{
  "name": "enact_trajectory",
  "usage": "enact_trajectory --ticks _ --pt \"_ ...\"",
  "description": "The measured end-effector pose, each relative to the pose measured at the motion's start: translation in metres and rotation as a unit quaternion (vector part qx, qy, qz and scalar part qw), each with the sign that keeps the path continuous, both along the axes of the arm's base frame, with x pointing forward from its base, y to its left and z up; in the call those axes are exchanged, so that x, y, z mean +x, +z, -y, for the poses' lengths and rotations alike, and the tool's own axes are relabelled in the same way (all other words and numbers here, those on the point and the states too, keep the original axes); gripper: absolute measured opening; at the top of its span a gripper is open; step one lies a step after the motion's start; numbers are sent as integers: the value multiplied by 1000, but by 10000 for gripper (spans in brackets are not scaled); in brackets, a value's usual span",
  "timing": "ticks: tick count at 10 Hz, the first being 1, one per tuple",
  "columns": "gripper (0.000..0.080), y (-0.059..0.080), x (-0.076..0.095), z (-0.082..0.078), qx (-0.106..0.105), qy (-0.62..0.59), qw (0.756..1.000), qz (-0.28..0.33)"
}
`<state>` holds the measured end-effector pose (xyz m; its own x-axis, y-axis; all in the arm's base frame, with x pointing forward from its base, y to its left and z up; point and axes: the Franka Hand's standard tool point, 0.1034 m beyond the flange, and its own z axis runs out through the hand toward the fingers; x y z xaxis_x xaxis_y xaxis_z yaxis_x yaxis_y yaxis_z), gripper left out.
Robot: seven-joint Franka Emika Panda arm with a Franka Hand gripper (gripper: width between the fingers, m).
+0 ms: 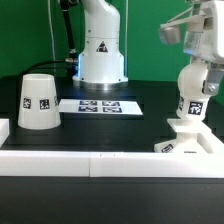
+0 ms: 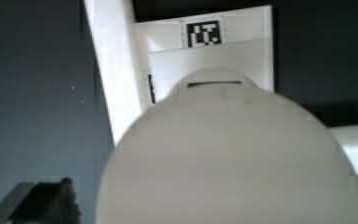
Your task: Assemble lamp
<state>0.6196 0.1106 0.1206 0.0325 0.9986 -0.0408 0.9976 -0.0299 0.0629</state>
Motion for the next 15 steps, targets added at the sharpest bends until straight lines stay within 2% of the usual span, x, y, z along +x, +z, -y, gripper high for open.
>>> enact_trajectory --ticks 3,4,6,7,8,10,15 --pt "690 0 0 3 0 -6 1000 0" --pt "576 0 0 4 0 -6 1000 0" --pt "576 0 0 6 1 -27 1000 -1" --pt "576 0 1 13 1 -39 999 -3" --pt "576 -1 0 17 6 -95 995 -2" --pt "576 -1 0 18 13 -193 981 3" --pt "577 -1 -1 14 28 -400 916 9"
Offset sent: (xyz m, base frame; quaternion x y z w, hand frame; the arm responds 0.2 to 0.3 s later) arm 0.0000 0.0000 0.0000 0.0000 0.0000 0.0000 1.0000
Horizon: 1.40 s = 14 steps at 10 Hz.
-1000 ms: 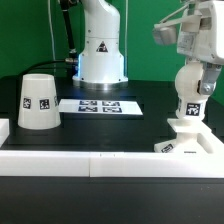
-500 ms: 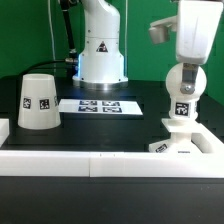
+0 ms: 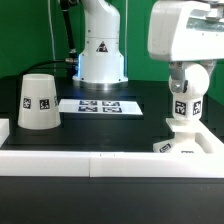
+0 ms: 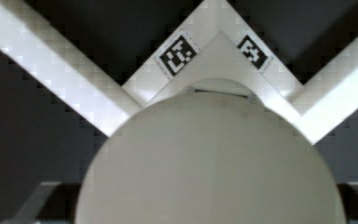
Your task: Assemble lamp
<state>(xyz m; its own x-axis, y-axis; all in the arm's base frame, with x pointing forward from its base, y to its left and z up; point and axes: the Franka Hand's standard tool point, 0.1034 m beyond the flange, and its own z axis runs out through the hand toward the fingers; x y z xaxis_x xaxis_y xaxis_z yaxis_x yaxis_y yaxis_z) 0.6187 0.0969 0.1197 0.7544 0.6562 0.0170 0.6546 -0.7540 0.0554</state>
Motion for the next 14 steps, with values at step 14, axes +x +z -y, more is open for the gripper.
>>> enact_trajectory --ticks 14 --pt "579 0 -2 4 10 -554 833 3"
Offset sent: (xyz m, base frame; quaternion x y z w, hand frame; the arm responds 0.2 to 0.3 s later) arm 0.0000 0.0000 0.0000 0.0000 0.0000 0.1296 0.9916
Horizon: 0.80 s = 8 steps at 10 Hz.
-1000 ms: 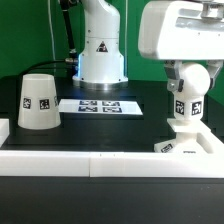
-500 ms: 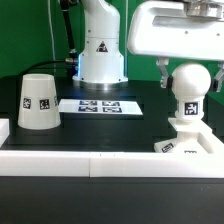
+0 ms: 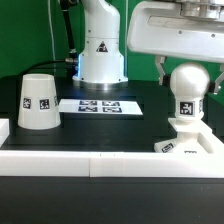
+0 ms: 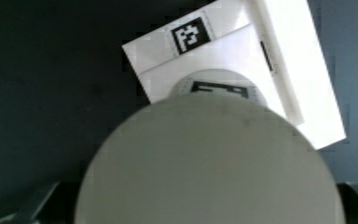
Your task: Assemble lamp
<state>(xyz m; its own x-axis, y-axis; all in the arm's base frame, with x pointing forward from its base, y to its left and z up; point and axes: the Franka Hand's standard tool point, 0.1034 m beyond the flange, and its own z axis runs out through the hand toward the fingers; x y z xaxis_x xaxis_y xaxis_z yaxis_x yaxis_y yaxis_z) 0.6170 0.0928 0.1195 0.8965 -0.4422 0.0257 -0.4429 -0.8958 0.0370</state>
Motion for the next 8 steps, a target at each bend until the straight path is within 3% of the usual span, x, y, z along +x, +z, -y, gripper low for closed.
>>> enact_trajectory --ticks 3,5,8 --pt "579 -2 -3 2 6 -109 994 -5" --pt "579 -2 -7 2 26 -222 974 -19" --pt "579 -3 -10 -2 38 -322 945 -34"
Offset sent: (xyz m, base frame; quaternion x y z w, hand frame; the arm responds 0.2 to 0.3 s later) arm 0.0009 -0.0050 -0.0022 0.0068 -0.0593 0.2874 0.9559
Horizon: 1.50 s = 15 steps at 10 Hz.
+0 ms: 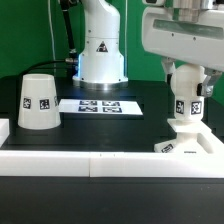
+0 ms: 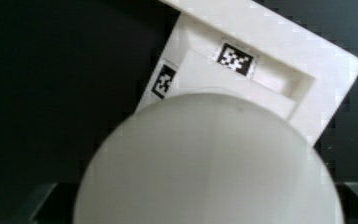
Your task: Assemble lamp
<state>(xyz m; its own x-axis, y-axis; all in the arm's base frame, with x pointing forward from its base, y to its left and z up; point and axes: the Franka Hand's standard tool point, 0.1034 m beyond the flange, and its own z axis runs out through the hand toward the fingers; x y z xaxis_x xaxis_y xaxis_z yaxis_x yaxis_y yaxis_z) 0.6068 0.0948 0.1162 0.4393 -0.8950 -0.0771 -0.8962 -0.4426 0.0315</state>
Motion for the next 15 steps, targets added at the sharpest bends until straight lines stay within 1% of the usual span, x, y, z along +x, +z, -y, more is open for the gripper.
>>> enact_trajectory --ticks 1,3,4,5,6,7,8,9,11,13,15 --pt "579 0 -1 -2 4 -45 999 -6" --pt "579 0 -2 -5 7 -87 996 -13" --pt "579 0 -2 -6 8 -70 997 -12" --pt "678 0 -3 -6 10 -52 999 -11" --pt "678 1 -3 -11 9 -30 999 -8" --pt "696 2 -2 -18 11 10 1000 -1" --pt "696 3 0 -22 15 91 996 15" --pt "698 4 0 -23 17 155 987 32" --pt "698 3 -3 -23 21 237 971 38" --pt "698 2 -3 -23 22 286 957 40" --pt "698 1 -3 -22 25 361 931 44"
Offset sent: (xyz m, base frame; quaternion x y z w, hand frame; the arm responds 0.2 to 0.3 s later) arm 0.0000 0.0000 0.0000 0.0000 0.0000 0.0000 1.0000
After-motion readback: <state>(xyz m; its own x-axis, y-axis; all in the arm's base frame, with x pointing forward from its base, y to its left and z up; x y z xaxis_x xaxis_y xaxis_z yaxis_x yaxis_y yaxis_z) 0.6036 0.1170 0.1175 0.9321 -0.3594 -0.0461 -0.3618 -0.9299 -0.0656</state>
